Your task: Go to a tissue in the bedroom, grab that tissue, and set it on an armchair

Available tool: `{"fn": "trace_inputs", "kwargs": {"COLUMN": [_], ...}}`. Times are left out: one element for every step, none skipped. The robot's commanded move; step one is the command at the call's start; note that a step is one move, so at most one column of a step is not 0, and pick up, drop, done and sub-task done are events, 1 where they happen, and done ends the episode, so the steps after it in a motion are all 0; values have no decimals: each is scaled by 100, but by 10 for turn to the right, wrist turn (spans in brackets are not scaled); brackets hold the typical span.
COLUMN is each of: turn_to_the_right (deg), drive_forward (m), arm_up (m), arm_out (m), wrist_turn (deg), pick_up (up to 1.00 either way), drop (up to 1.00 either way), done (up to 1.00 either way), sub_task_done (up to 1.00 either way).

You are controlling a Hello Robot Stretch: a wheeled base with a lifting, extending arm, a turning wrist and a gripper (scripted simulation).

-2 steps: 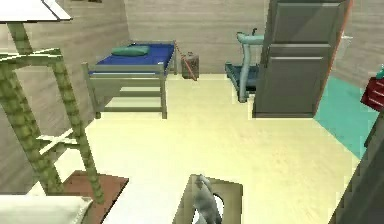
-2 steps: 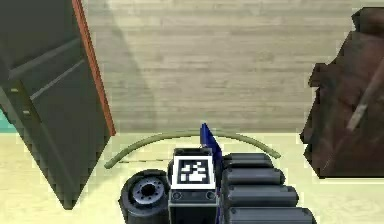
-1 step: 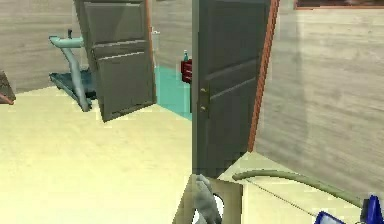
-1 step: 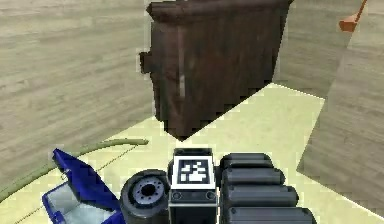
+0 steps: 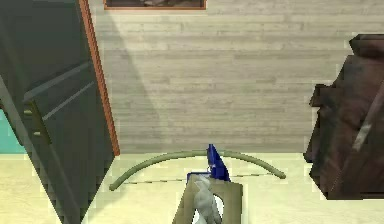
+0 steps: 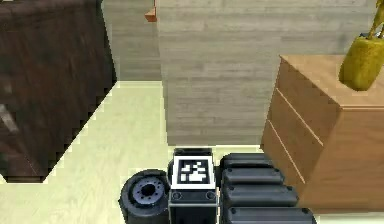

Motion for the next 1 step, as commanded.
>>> {"fn": "trace_inputs", "kwargs": {"turn_to_the_right": [90], "drive_forward": [0], "arm_up": [0], "arm_out": [0], "wrist_turn": [0], "pick_up": [0], "drop": [0], "done": [0], "sub_task_done": [0]}}
